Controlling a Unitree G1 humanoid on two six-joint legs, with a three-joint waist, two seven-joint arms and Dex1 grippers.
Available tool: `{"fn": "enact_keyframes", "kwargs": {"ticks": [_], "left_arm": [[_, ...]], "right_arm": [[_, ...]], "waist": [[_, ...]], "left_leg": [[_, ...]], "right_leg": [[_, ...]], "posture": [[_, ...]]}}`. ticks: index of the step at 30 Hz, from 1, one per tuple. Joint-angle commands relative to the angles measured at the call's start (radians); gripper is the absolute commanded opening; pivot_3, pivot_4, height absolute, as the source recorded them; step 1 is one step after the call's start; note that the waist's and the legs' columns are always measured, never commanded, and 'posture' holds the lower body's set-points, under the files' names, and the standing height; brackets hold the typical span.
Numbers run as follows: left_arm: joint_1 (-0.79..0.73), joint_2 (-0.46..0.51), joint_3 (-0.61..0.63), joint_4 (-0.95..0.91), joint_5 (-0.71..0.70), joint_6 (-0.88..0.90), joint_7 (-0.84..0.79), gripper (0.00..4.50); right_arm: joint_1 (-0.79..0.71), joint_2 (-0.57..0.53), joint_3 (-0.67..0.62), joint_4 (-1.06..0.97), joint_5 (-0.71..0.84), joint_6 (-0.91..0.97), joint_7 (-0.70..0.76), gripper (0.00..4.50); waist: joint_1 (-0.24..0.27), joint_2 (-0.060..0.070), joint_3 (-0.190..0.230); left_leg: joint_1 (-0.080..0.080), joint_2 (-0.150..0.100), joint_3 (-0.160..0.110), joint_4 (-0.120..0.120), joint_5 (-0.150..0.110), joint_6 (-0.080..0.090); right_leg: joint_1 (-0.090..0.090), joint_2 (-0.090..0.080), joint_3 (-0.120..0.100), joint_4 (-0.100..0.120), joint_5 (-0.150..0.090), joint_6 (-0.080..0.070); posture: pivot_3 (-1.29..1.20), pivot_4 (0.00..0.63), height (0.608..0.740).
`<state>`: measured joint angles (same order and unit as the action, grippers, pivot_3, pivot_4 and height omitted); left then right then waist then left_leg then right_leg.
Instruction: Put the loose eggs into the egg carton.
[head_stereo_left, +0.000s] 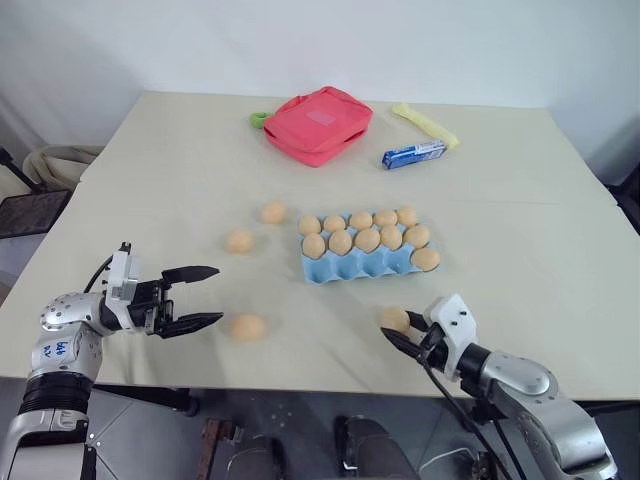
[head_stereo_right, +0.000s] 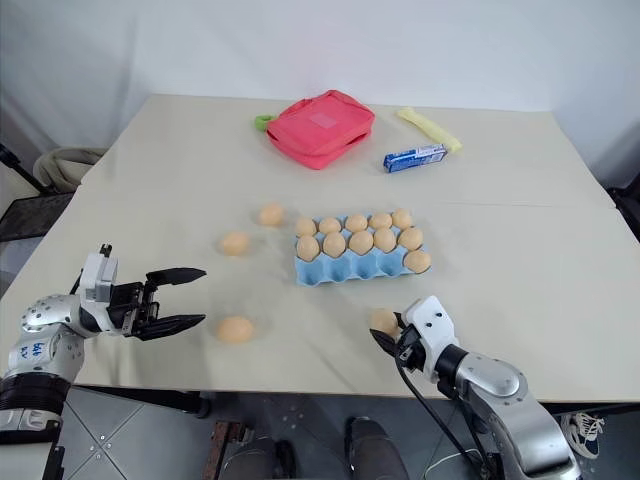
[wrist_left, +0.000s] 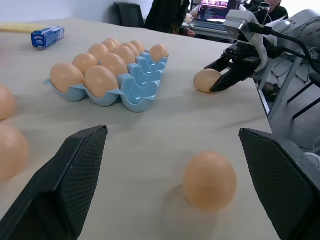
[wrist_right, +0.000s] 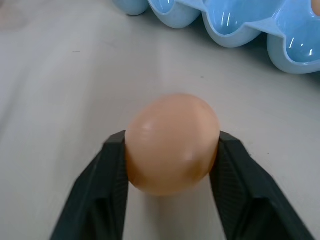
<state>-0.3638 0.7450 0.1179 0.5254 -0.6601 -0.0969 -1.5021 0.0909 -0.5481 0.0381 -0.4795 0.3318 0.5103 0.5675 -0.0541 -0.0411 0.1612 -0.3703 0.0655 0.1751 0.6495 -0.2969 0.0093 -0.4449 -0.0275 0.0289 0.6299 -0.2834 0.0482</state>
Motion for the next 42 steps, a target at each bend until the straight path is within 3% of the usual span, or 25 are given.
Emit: {"fn": "enact_keyframes", "kwargs": {"ticks": [1, 6, 12, 25, 33, 42], "left_arm": [[-0.020, -0.007, 0.025, 0.003, 0.004, -0.013, -0.112, 4.50], [-0.033, -0.015, 0.028, 0.011, 0.007, -0.011, -0.111, 4.50], [-0.057, -0.034, 0.028, 0.033, 0.020, -0.026, -0.107, 4.50], [-0.042, -0.046, 0.054, 0.017, 0.031, -0.040, -0.078, 4.50], [-0.042, -0.055, 0.062, 0.014, 0.039, -0.038, -0.073, 4.50], [-0.052, -0.062, 0.069, 0.018, 0.043, -0.041, -0.063, 4.50]], "right_arm": [[-0.039, -0.018, -0.047, -0.067, 0.023, 0.002, 0.009, 1.67], [-0.191, -0.006, -0.108, -0.055, 0.059, 0.065, -0.040, 1.67], [-0.409, 0.008, -0.063, 0.097, 0.004, 0.121, -0.084, 1.67], [-0.462, 0.012, 0.017, 0.253, -0.097, 0.079, -0.068, 1.67], [-0.467, 0.011, 0.004, 0.210, -0.079, 0.080, -0.035, 4.41], [-0.428, -0.040, -0.082, 0.081, -0.008, 0.099, 0.028, 4.48]], "waist": [[0.000, 0.000, 0.000], [-0.001, 0.000, 0.000], [-0.002, 0.000, 0.000], [-0.003, 0.000, 0.000], [-0.003, 0.000, 0.000], [-0.001, 0.001, 0.000]], "left_leg": [[0.000, 0.000, 0.000, 0.000, 0.000, 0.000], [0.000, 0.000, 0.000, 0.001, 0.000, 0.000], [0.000, 0.000, 0.000, 0.000, 0.000, 0.000], [-0.003, 0.000, 0.001, 0.001, 0.000, -0.002], [-0.002, 0.001, 0.001, 0.001, 0.000, -0.001], [-0.002, 0.001, 0.001, 0.000, 0.000, -0.001]], "right_leg": [[0.000, 0.000, 0.000, 0.000, 0.000, 0.000], [0.000, 0.000, 0.000, 0.000, 0.000, 0.000], [0.000, 0.000, 0.000, 0.000, 0.000, 0.000], [-0.001, 0.000, 0.000, -0.002, 0.000, 0.001], [-0.001, 0.000, 0.000, 0.000, 0.000, 0.001], [-0.001, 0.000, 0.000, -0.001, 0.000, 0.001]], "posture": [[0.00, 0.150, 0.740], [0.00, 0.150, 0.740], [0.00, 0.150, 0.740], [0.00, 0.150, 0.740], [0.00, 0.150, 0.740], [0.00, 0.150, 0.740]]}}
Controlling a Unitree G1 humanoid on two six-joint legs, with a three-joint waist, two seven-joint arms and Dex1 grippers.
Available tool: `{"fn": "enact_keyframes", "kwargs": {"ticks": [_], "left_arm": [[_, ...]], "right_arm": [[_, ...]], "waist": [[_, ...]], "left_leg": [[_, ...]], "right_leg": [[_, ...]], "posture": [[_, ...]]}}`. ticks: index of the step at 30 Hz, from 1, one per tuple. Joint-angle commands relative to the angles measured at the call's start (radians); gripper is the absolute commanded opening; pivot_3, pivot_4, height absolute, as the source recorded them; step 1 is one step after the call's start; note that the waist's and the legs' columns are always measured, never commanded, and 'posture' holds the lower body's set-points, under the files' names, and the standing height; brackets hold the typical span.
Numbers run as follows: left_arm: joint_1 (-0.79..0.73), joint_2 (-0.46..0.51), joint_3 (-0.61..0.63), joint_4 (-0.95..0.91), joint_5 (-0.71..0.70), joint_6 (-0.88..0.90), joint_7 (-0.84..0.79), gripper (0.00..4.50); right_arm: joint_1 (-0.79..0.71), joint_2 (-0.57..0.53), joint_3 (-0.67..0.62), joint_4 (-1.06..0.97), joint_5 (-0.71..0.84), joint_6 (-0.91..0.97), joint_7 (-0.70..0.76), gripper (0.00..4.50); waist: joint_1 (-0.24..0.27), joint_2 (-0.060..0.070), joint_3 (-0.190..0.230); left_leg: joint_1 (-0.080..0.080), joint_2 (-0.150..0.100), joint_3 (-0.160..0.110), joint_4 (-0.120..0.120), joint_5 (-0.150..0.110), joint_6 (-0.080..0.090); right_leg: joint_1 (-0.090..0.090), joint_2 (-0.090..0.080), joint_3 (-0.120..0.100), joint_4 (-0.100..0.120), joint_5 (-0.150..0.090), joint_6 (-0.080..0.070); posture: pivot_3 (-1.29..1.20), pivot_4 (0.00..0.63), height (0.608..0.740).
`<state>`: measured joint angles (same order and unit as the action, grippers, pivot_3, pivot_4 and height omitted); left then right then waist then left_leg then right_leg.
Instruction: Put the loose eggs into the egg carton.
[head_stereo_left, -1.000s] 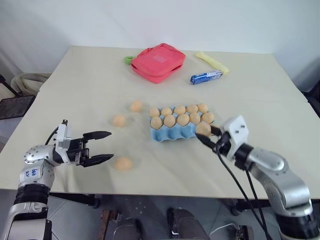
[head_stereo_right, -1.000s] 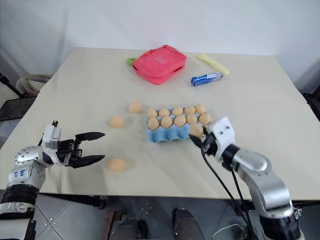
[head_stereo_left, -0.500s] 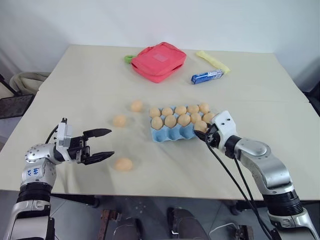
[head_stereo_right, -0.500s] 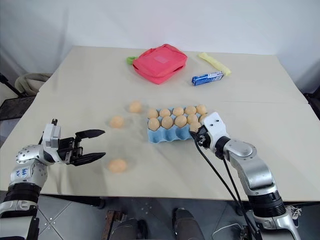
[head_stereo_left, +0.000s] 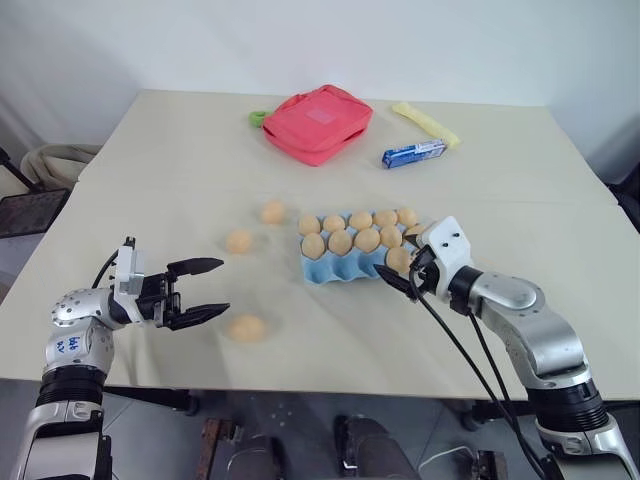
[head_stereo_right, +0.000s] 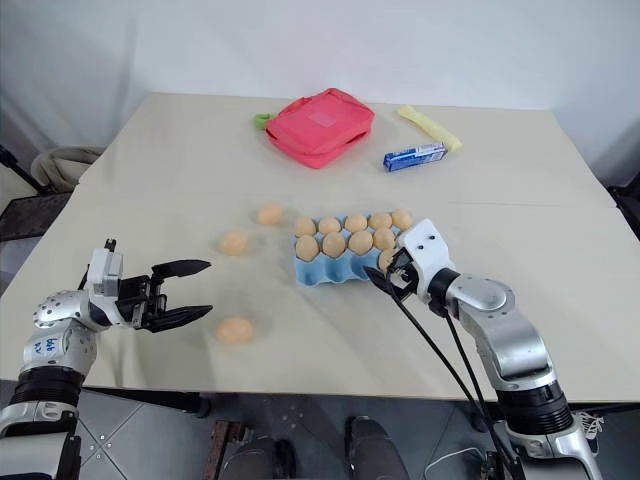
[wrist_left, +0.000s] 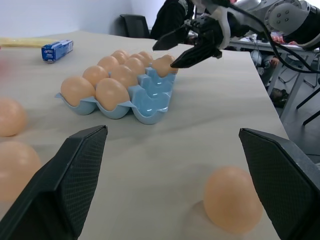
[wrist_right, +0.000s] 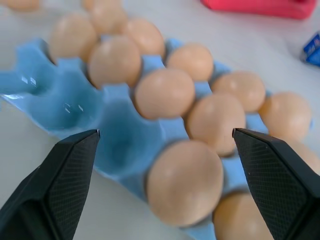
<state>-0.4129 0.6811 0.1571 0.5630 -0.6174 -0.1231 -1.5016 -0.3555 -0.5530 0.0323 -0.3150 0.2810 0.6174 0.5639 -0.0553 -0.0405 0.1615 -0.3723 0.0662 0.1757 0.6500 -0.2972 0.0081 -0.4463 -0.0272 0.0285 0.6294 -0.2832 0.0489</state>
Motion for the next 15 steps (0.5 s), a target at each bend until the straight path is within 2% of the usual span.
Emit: {"fn": "enact_keyframes", "kwargs": {"ticks": [1, 7, 15], "left_arm": [[-0.002, 0.001, 0.033, -0.021, -0.001, -0.015, -0.059, 4.50], [0.021, -0.004, 0.067, -0.048, -0.007, -0.009, -0.021, 4.50], [0.107, 0.015, 0.146, -0.093, -0.001, -0.016, 0.034, 4.50]], "right_arm": [[0.034, -0.041, -0.106, -0.104, 0.071, -0.012, 0.047, 4.48], [0.220, -0.104, -0.282, -0.191, 0.201, -0.148, 0.229, 4.48], [0.419, -0.155, -0.427, -0.103, 0.283, -0.320, 0.452, 4.48]], "waist": [[0.001, 0.000, 0.000], [0.007, 0.000, 0.000], [0.001, 0.000, 0.000]], "left_leg": [[0.000, 0.000, 0.000, 0.000, 0.000, 0.000], [0.000, 0.000, -0.001, -0.001, -0.001, 0.002], [0.003, 0.000, 0.000, 0.000, -0.001, 0.003]], "right_leg": [[0.000, 0.000, 0.000, 0.000, 0.000, 0.000], [0.000, 0.000, -0.001, -0.002, 0.000, 0.000], [0.003, 0.000, 0.000, -0.001, 0.001, 0.002]], "posture": [[0.00, 0.150, 0.740], [0.00, 0.150, 0.740], [0.00, 0.150, 0.740]]}}
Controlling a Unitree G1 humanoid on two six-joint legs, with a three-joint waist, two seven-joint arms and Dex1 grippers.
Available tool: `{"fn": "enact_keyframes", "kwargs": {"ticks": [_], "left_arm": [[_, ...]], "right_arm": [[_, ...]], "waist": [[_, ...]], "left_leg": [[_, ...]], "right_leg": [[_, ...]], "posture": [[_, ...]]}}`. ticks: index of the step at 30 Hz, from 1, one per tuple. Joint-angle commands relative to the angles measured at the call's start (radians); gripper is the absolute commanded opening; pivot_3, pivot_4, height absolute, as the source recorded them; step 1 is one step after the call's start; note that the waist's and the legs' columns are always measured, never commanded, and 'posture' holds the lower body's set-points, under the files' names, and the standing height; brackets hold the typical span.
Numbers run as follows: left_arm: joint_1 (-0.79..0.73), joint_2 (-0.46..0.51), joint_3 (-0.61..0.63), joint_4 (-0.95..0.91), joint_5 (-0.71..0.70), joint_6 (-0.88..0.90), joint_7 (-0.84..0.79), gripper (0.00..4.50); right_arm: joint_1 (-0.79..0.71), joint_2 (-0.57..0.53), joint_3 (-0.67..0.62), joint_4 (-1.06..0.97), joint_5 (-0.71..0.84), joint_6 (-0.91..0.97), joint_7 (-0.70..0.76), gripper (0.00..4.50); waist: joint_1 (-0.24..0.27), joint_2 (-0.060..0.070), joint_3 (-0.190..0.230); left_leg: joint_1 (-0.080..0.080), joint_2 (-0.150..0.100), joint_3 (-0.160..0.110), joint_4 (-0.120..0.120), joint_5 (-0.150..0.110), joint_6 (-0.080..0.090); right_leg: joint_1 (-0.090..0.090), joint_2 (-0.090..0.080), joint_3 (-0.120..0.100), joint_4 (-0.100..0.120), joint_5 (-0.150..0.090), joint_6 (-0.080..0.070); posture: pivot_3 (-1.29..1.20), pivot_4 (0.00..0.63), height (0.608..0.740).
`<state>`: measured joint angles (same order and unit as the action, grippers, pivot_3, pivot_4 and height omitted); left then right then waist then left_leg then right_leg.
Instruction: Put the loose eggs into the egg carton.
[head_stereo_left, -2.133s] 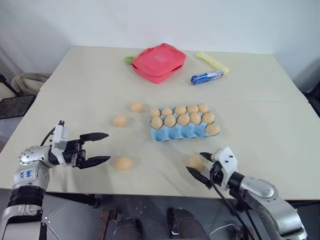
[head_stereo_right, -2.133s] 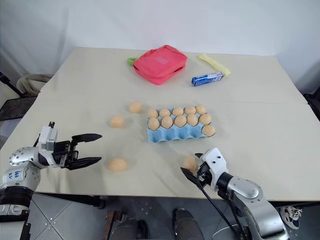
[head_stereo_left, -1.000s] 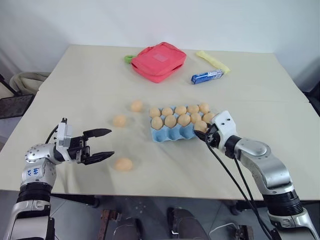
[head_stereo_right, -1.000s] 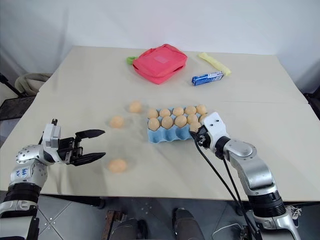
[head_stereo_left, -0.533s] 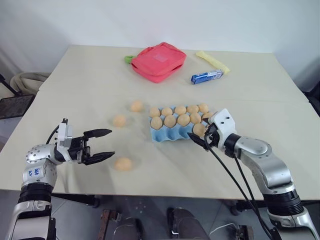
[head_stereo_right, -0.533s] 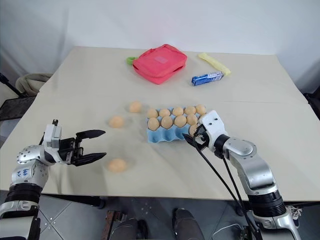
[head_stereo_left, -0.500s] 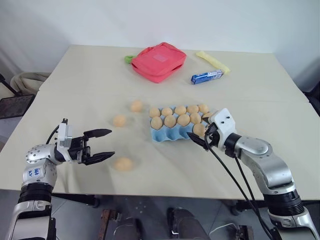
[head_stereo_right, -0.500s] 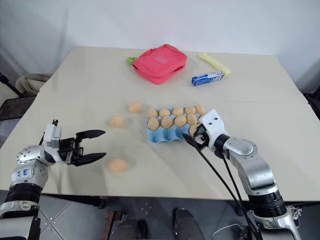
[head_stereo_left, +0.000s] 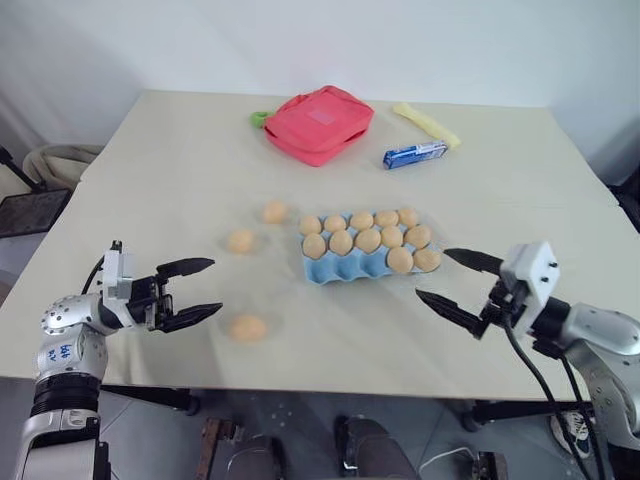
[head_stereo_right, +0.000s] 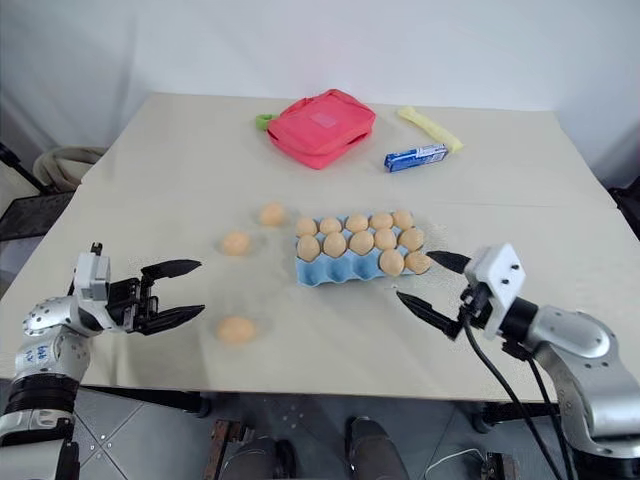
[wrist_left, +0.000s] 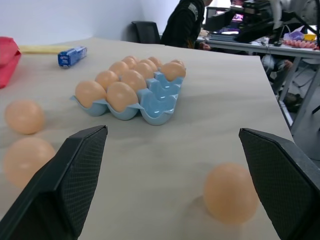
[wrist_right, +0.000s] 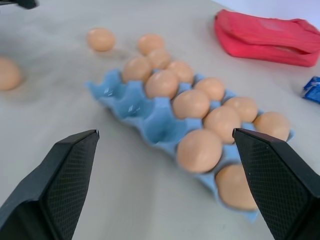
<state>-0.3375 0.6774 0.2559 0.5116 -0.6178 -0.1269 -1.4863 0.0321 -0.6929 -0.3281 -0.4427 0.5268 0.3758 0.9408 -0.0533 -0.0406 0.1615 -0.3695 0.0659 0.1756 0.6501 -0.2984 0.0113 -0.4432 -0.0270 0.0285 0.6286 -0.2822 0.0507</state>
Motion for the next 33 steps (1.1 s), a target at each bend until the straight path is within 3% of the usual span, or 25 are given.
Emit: {"fn": "enact_keyframes", "kwargs": {"ticks": [1, 9, 22, 33], "left_arm": [[0.051, 0.018, 0.059, -0.058, 0.000, -0.012, 0.032, 4.50], [0.218, 0.006, 0.131, -0.212, -0.021, 0.018, 0.116, 4.50], [0.381, -0.039, 0.185, -0.418, -0.035, 0.053, 0.234, 4.50], [0.513, -0.184, 0.107, -0.681, 0.043, 0.050, 0.467, 4.50]], "right_arm": [[0.056, -0.021, -0.076, 0.042, 0.040, -0.104, 0.110, 4.48], [0.192, -0.070, -0.100, 0.142, 0.028, -0.216, 0.257, 4.48], [0.151, -0.085, -0.084, 0.179, 0.034, -0.205, 0.257, 4.48], [0.084, -0.090, -0.045, 0.192, 0.021, -0.154, 0.218, 4.48]], "waist": [[-0.001, 0.000, 0.000], [0.000, 0.000, 0.000], [0.001, 0.000, 0.000], [0.000, 0.001, 0.000]], "left_leg": [[0.000, 0.000, 0.000, 0.000, 0.000, 0.000], [0.000, 0.000, -0.001, 0.000, 0.000, 0.000], [0.001, 0.000, -0.001, -0.001, -0.002, -0.005], [0.001, 0.000, -0.001, -0.001, -0.002, -0.005]], "right_leg": [[0.000, 0.000, 0.000, 0.000, 0.000, 0.000], [0.000, -0.001, 0.000, 0.000, 0.000, 0.000], [0.000, -0.002, 0.000, -0.001, -0.001, -0.005], [0.001, -0.002, 0.001, -0.001, -0.001, -0.005]], "posture": [[0.00, 0.150, 0.740], [0.00, 0.150, 0.740], [0.00, 0.150, 0.740], [0.00, 0.150, 0.740]]}}
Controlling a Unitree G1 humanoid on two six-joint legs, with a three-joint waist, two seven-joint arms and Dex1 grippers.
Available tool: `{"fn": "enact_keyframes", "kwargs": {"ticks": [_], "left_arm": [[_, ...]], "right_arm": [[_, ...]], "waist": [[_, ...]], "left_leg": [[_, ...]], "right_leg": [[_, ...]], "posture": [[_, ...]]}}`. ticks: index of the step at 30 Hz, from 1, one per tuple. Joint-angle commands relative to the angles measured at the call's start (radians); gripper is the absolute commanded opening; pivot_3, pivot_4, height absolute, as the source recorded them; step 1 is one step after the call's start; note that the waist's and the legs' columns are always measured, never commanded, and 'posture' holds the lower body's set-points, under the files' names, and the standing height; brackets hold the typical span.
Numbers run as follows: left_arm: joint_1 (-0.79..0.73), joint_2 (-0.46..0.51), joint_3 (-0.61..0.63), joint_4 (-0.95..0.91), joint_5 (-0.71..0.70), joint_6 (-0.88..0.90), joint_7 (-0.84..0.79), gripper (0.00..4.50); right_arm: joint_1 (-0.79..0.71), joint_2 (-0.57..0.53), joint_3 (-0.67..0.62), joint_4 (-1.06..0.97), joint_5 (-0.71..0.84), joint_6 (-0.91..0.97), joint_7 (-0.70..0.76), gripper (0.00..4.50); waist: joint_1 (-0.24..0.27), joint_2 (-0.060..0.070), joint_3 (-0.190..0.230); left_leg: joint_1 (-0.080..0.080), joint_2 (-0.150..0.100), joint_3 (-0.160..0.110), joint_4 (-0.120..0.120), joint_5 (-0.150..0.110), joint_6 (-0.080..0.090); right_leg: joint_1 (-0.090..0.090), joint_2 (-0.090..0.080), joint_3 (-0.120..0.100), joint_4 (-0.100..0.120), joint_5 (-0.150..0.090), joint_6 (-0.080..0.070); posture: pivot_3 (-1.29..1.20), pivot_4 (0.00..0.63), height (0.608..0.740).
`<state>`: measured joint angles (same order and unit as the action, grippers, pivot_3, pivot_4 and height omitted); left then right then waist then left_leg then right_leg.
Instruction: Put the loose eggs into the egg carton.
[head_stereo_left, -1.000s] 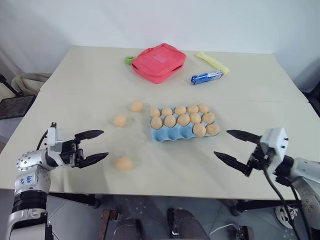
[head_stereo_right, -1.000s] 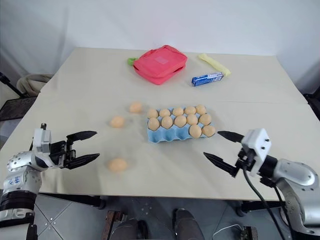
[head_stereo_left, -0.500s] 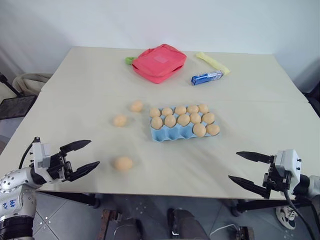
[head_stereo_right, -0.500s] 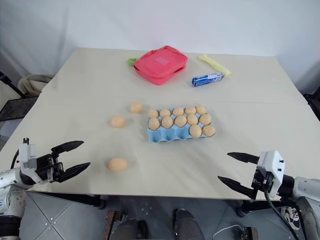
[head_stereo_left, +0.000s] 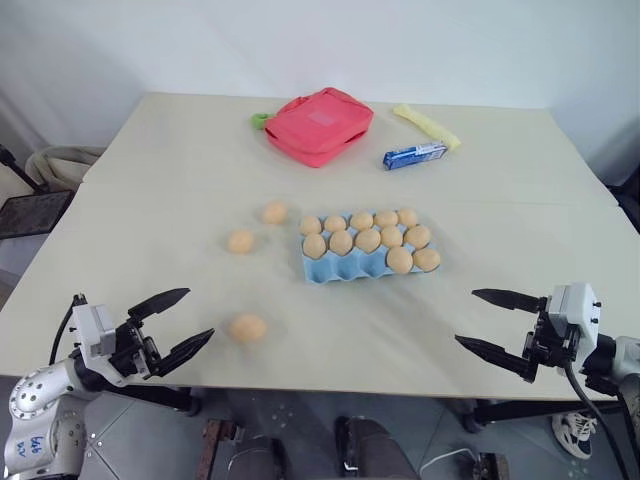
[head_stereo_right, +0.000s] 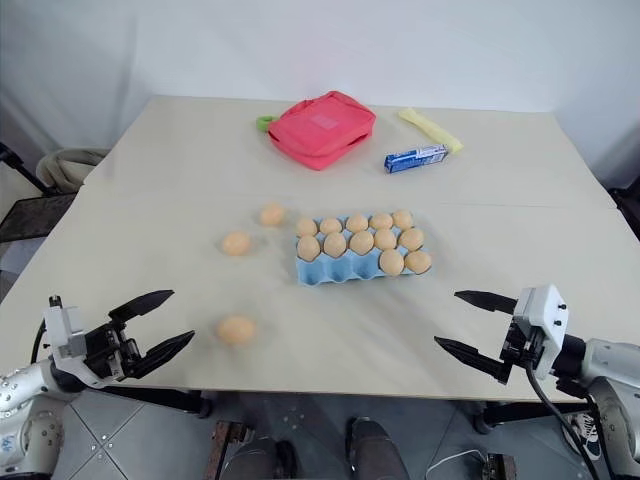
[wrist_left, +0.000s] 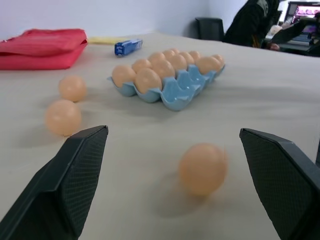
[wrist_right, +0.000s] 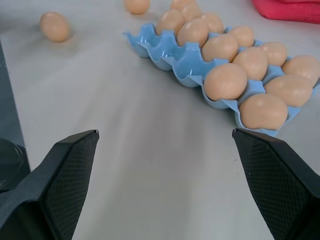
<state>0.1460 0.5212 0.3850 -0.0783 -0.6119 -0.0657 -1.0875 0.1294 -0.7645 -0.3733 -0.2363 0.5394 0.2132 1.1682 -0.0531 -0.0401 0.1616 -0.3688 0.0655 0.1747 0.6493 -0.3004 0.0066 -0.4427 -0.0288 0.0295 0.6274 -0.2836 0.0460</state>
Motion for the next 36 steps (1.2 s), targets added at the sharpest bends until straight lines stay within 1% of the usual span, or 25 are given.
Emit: {"fn": "enact_keyframes", "kwargs": {"ticks": [1, 6, 9, 11, 17, 22, 25, 27, 31, 32, 36], "left_arm": [[0.034, -0.039, -0.037, -0.108, 0.051, -0.009, 0.093, 4.50], [0.045, -0.101, -0.132, -0.179, 0.166, 0.025, 0.260, 4.50], [0.044, -0.114, -0.187, -0.191, 0.212, 0.062, 0.319, 4.50], [0.047, -0.111, -0.214, -0.195, 0.232, 0.096, 0.348, 4.50], [0.048, -0.079, -0.274, -0.179, 0.372, 0.155, 0.440, 4.50], [0.032, -0.057, -0.303, -0.171, 0.413, 0.183, 0.461, 4.50], [0.032, -0.054, -0.307, -0.165, 0.414, 0.184, 0.462, 3.91], [0.032, -0.058, -0.307, -0.155, 0.402, 0.166, 0.449, 3.21], [0.030, -0.061, -0.308, -0.131, 0.375, 0.137, 0.414, 2.05], [0.028, -0.065, -0.305, -0.125, 0.368, 0.130, 0.409, 1.92], [-0.015, -0.075, -0.292, -0.075, 0.342, 0.090, 0.381, 1.92]], "right_arm": [[-0.020, -0.019, 0.005, -0.012, 0.007, 0.012, -0.012, 4.48], [-0.041, -0.021, 0.024, -0.015, 0.005, 0.026, -0.021, 4.48], [-0.053, -0.025, 0.029, -0.010, 0.002, 0.031, -0.023, 4.48], [-0.058, -0.029, 0.032, -0.009, 0.002, 0.032, -0.027, 4.48], [-0.049, -0.032, 0.027, -0.023, 0.003, 0.042, -0.044, 4.48], [-0.038, -0.030, 0.020, -0.032, 0.001, 0.044, -0.057, 4.48], [-0.036, -0.028, 0.019, -0.035, 0.002, 0.044, -0.065, 4.50], [-0.032, -0.027, 0.019, -0.036, 0.002, 0.042, -0.067, 4.50], [-0.029, -0.025, 0.021, -0.032, 0.000, 0.037, -0.071, 4.50], [-0.030, -0.025, 0.022, -0.031, 0.000, 0.036, -0.072, 4.50], [-0.026, -0.022, 0.021, -0.030, -0.002, 0.032, -0.076, 4.50]], "waist": [[0.000, 0.000, 0.000], [0.000, 0.000, 0.000], [0.000, 0.000, 0.000], [-0.001, 0.000, 0.000], [0.000, 0.000, 0.000], [0.000, 0.003, -0.001], [0.000, 0.004, -0.002], [0.000, 0.004, -0.002], [0.000, 0.004, -0.002], [0.000, 0.004, -0.002], [0.001, 0.004, -0.002]], "left_leg": [[0.000, 0.000, 0.000, 0.000, 0.000, 0.000], [0.000, -0.001, 0.000, 0.000, 0.001, 0.003], [0.000, -0.001, 0.000, 0.000, 0.003, 0.005], [0.000, -0.001, 0.000, 0.000, 0.003, 0.005], [0.000, 0.000, 0.000, 0.000, 0.003, 0.005], [0.000, -0.001, 0.000, 0.000, 0.002, 0.005], [0.001, -0.001, 0.000, 0.000, 0.002, 0.004], [0.001, -0.001, 0.000, 0.000, 0.002, 0.004], [0.001, -0.001, 0.000, 0.000, 0.002, 0.004], [0.001, -0.001, 0.000, 0.000, 0.002, 0.004], [0.001, -0.001, 0.000, -0.001, 0.002, 0.004]], "right_leg": [[0.000, 0.000, 0.000, 0.000, 0.000, 0.000], [0.001, 0.000, 0.001, -0.001, 0.001, 0.001], [0.001, 0.000, 0.001, -0.001, 0.001, 0.001], [0.001, 0.000, 0.001, -0.001, 0.001, 0.001], [0.001, 0.001, 0.001, -0.001, 0.000, 0.001], [0.001, 0.000, 0.001, -0.001, -0.001, -0.001], [0.001, 0.000, 0.001, -0.001, -0.001, -0.002], [0.001, 0.000, 0.001, -0.001, -0.001, -0.002], [0.001, 0.000, 0.002, -0.001, -0.001, -0.002], [0.001, 0.000, 0.002, -0.001, -0.001, -0.002], [0.001, 0.000, 0.002, -0.002, -0.001, -0.002]], "posture": [[0.00, 0.150, 0.740], [0.00, 0.150, 0.740], [0.00, 0.150, 0.740], [0.00, 0.150, 0.740], [0.00, 0.150, 0.740], [0.00, 0.150, 0.740], [0.00, 0.150, 0.740], [0.00, 0.150, 0.740], [0.00, 0.150, 0.740], [0.00, 0.150, 0.740], [0.00, 0.150, 0.740]]}}
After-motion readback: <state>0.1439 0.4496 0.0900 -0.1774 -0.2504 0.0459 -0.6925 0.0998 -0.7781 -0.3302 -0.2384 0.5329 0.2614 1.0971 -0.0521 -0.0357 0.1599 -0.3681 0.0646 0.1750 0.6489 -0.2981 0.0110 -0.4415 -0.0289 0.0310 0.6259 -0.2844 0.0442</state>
